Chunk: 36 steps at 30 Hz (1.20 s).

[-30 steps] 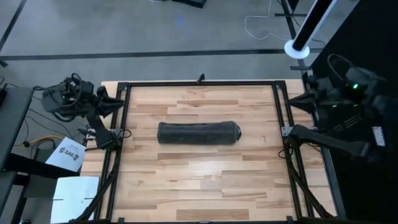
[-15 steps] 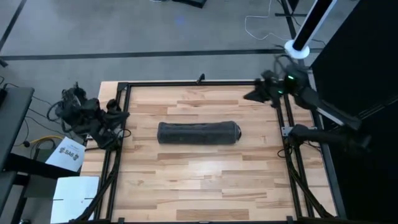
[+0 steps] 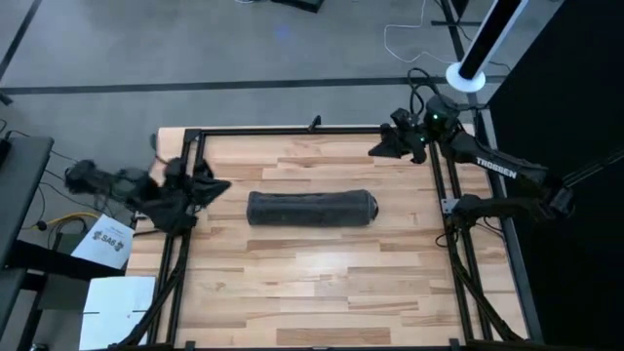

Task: Roll towel
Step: Return to Home Position

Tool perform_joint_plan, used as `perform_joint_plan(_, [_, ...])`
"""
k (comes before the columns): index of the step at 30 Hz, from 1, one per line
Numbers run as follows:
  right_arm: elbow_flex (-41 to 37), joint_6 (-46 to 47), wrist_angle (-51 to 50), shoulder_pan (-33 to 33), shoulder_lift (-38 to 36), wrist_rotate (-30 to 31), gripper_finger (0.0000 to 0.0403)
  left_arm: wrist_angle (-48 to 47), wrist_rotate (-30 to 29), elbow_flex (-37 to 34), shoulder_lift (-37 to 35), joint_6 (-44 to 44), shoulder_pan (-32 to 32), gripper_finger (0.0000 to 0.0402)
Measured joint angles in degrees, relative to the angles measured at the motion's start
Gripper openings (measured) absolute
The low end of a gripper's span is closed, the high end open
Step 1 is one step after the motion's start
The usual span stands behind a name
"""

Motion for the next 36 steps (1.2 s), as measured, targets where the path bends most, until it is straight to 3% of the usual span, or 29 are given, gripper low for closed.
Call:
perform_joint_plan(6, [-4.06,-0.46,-4.57,3.68,-10.87,1.70,0.0000,9.47,27.14,-0.08,11.44,-6.45,21.33,0.0000])
perform_joint_plan(12, [-13.72,0.92,-4.35,4.12,-24.66,8.56,0.0000,4.60,36.99,1.97,10.14,-6.17,32.69,0.0000])
perform_joint_plan(19, [-21.55,-1.47,-2.13,3.73,-27.85,8.13,0.0000,-15.67,37.12,2.00,-1.19,-4.51,36.09,0.0000])
perform_joint_plan(24, [-26.06,-4.55,-0.09,0.71,-27.90,6.01,0.0000,-24.56,35.52,-0.22,-8.64,-4.49,36.87,0.0000])
perform_joint_plan(32, [-30.93,-5.27,8.84,-1.80,-27.89,3.83,0.0000,-18.31,34.66,-10.33,-18.80,-3.86,36.68,0.0000])
perform_joint_plan(36, [-32.38,-5.72,12.52,-1.80,-27.90,7.03,0.0000,-9.50,34.66,-18.66,-22.60,-4.79,35.62,0.0000])
